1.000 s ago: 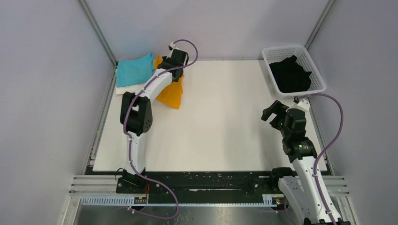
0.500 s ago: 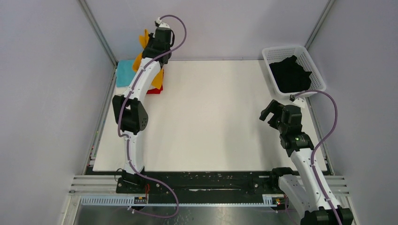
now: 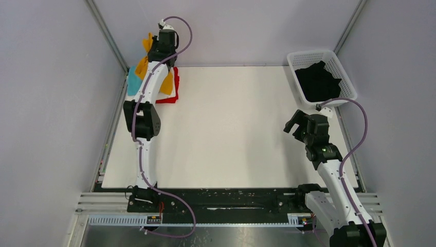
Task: Fold and stack the t-shirts
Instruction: Put the neatly folded tshirt into the corner of the board with the left arm, then reset both arms
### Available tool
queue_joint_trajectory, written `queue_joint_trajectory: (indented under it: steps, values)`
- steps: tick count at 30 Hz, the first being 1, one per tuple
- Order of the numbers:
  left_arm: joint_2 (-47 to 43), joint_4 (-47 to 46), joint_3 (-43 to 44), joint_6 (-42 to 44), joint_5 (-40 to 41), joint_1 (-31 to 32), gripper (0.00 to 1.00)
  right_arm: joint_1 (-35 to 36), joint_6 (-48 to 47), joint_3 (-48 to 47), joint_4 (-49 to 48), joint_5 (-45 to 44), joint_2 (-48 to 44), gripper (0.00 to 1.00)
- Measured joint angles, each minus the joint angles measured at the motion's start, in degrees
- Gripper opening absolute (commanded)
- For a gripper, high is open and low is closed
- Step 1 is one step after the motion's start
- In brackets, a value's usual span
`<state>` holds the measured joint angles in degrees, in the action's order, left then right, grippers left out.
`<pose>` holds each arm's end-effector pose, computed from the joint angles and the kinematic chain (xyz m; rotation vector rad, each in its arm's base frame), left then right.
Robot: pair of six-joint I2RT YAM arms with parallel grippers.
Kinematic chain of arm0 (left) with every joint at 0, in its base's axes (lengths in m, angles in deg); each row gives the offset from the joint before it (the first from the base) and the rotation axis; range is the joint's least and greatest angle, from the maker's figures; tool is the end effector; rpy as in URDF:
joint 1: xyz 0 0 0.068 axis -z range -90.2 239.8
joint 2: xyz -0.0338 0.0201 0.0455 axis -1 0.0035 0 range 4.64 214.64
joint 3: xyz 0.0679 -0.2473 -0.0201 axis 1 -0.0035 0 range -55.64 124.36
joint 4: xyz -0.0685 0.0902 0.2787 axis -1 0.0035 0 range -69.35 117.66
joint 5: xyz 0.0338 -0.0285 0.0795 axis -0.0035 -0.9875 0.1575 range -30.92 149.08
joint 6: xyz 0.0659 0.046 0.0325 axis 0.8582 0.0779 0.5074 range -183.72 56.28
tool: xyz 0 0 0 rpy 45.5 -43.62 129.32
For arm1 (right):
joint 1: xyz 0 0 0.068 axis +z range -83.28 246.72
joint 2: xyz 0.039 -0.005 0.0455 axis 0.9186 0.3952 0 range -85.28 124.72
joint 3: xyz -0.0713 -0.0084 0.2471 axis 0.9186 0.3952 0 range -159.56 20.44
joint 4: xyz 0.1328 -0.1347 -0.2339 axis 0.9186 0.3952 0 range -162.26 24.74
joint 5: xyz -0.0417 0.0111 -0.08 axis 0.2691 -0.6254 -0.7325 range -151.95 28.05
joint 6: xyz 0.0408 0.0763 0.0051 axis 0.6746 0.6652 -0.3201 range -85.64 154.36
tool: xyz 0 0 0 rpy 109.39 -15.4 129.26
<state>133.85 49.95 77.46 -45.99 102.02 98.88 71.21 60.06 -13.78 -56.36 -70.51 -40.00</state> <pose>0.5771 -0.0394 0.3291 -0.0194 1.9840 0.8469 0.2719 0.0098 0.2257 0.4670 1.9861 0.1783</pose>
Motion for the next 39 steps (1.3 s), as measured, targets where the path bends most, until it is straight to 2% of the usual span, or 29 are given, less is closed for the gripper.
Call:
queue_joint_trajectory:
  steps: [10,21,22,24,26,27,28,29,30,34,39]
  values:
    - [13.51,-6.49,2.54,2.82,1.36,-5.29,0.00,0.00,0.02,-0.44,0.09,-0.20,3.39,0.99]
    - [16.65,-12.39,4.33,1.99,1.79,-9.46,0.00,0.00,0.04,-1.64,0.09,-0.39,7.80,0.99]
    - [16.87,-12.55,4.79,1.68,1.79,-9.55,0.03,0.00,0.04,-1.64,0.11,-0.39,8.11,1.00]
    - [16.94,-12.70,4.87,0.98,1.79,-9.79,0.18,0.00,0.04,-1.73,0.11,-0.39,8.76,1.00]
    - [16.94,-12.81,4.76,0.02,1.79,-10.14,0.25,0.00,0.04,-2.08,0.11,-0.35,9.60,0.99]
    - [16.94,-13.03,4.57,-0.24,1.73,-10.27,0.32,0.00,0.04,-2.27,0.09,-0.35,9.92,0.99]
    - [16.92,-13.46,4.11,-0.81,1.75,-10.43,0.45,0.00,0.04,-2.36,0.09,-0.35,10.10,0.99]
    - [16.90,-13.70,3.76,-1.25,1.77,-10.56,0.68,0.00,0.04,-2.38,0.09,-0.35,10.19,0.99]
    - [16.90,-13.99,3.19,-1.75,1.77,-10.69,0.96,0.00,0.04,-2.38,0.11,-0.37,10.23,0.99]
    - [16.15,-14.03,0.46,-4.98,1.31,-10.86,0.99,0.00,0.04,-2.38,0.11,-0.52,10.23,0.99]
    - [9.90,-12.81,-8.02,-11.43,-1.40,-10.69,0.99,0.00,0.07,-2.38,0.11,-0.59,9.49,1.00]
